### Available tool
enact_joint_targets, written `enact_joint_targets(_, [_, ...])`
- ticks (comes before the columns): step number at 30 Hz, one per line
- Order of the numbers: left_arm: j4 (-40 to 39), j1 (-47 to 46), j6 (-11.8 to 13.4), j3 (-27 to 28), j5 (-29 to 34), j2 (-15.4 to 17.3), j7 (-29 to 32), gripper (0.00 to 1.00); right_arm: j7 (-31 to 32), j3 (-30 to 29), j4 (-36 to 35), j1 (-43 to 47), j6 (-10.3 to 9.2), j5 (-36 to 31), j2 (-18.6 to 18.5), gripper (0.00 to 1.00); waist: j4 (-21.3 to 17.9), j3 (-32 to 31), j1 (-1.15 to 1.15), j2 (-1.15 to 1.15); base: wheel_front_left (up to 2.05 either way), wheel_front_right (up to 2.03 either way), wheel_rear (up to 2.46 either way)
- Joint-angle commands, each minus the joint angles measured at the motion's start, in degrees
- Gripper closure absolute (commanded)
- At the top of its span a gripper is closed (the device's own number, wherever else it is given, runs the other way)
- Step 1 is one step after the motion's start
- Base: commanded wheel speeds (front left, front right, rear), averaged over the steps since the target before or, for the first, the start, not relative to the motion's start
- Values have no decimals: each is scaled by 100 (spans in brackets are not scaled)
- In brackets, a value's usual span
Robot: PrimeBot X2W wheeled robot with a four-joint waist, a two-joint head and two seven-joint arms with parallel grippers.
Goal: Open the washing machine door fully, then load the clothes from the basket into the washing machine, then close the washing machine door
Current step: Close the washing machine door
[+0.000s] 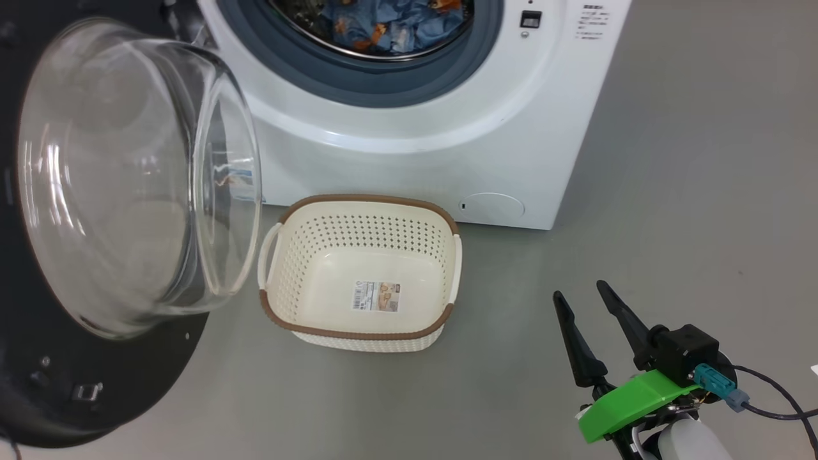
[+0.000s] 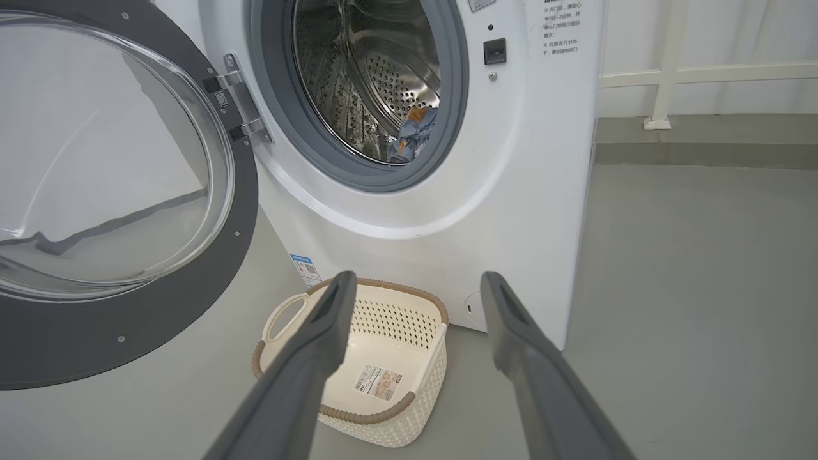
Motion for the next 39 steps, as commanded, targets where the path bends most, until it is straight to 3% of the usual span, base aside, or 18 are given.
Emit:
enact_joint_targets(1, [-228,3,-24,118,-69,161,94,100,-27,140,-161,32,9,85,43,0,-99,-31,0,0,0,0,0])
enact_joint_targets(15, [-1243,664,-5,18,-338,-284,531,100,-27,138,-192,136,9,190,43,0,-387,-144,0,0,0,0,0])
enact_joint_targets(39, [-2239,1178,96,-258,-295,-1010,421,100,-27,178,-238,233,9,277,43,0,-1013,-291,0,0,0,0,0])
